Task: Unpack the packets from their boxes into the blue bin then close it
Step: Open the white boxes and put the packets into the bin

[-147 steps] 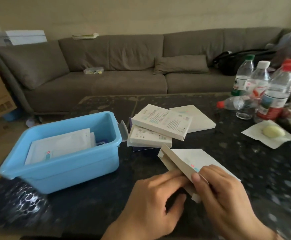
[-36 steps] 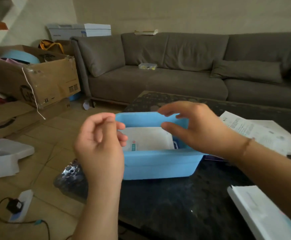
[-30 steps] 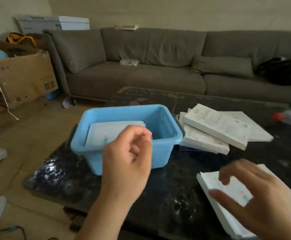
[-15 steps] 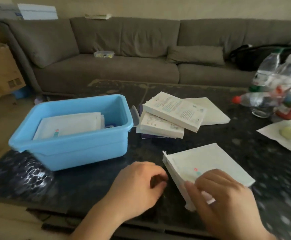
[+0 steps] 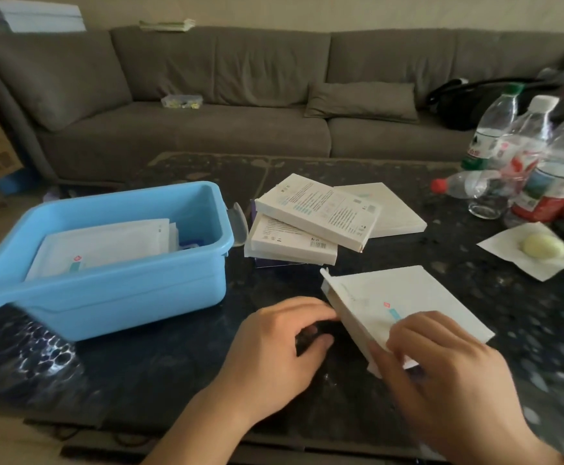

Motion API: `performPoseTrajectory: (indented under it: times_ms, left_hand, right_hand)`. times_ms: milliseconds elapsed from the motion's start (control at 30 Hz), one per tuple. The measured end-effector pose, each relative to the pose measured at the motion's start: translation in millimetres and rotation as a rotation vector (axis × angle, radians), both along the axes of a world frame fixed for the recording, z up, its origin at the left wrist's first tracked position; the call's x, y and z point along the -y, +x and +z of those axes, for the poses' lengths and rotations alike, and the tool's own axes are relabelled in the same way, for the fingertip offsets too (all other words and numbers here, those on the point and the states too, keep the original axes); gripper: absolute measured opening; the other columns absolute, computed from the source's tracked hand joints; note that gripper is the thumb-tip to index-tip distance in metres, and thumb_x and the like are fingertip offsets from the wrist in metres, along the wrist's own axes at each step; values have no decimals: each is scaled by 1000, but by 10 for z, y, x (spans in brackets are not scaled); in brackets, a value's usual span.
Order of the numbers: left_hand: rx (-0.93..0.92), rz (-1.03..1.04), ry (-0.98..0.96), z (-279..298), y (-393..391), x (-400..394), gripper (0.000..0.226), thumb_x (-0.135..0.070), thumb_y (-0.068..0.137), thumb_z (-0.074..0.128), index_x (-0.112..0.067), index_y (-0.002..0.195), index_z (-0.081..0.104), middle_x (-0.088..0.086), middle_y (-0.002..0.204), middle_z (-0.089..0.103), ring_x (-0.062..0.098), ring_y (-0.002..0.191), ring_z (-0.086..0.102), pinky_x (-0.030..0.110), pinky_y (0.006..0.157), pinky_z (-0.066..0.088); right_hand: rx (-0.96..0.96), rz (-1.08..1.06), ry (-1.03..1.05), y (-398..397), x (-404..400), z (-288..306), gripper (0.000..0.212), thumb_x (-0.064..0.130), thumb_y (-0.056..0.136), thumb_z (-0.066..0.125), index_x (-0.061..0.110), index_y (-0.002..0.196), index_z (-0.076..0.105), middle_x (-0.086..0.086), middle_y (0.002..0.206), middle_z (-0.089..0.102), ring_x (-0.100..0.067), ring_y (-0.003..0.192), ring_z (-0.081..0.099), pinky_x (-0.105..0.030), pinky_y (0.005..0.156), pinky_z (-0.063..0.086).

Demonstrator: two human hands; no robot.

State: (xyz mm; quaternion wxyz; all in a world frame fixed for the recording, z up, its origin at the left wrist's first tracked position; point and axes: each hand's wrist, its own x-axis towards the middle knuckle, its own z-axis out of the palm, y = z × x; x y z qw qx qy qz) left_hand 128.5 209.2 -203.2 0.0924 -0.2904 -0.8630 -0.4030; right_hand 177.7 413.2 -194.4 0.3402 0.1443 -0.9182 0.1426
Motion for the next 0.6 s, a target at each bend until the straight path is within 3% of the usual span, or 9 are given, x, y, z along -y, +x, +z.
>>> performPoseTrajectory:
  times_ms: [67, 133, 300, 400, 500, 600]
  left_hand:
    - [-17, -42, 11, 11, 28, -41, 33, -30, 87, 66, -34, 120, 67, -27, 124, 61, -5, 100, 62, 11, 80, 53]
    - [-75, -79, 14, 31, 47, -83, 34, -31, 88, 65, -29, 122, 67, -23, 131, 59, -7, 105, 61, 9, 84, 50]
    - [-290, -146, 45, 93, 50, -201, 33, -18, 88, 68, -17, 120, 69, -8, 131, 63, 2, 115, 61, 24, 87, 56]
    - [-257, -209, -1, 109, 55, -264, 40, -16, 86, 66, -20, 126, 65, -11, 137, 58, 4, 116, 61, 27, 85, 56]
    - [-259, -222, -150, 91, 83, -337, 47, -24, 84, 64, -26, 130, 58, -16, 139, 53, 8, 107, 64, 27, 75, 56]
    - [-265, -263, -179, 88, 119, -400, 42, -25, 79, 63, -29, 121, 54, -15, 124, 58, 15, 90, 65, 30, 61, 52]
  right_hand:
    - [4, -7, -124, -3, -21, 64, 35, 37, 91, 51, 21, 60, 55, 12, 68, 55, -14, 66, 58, -32, 45, 46]
    - [12, 0, -216, -17, -54, 105, 37, 38, 93, 48, 19, 63, 56, 10, 67, 55, -15, 65, 56, -36, 49, 46]
    - [26, 29, -299, -25, -130, 167, 39, 37, 96, 44, 19, 63, 52, 6, 65, 53, -17, 61, 54, -36, 48, 44]
    - [10, 55, -314, -13, -132, 174, 36, 36, 97, 43, 23, 64, 51, 10, 66, 52, -13, 61, 53, -35, 49, 43]
    - [4, 73, -299, -3, -139, 164, 36, 35, 98, 43, 22, 66, 53, 10, 66, 52, -12, 62, 53, -35, 50, 43]
    - [-1, 84, -257, 10, -146, 140, 37, 34, 98, 44, 19, 66, 54, 8, 66, 53, -15, 61, 53, -36, 47, 44]
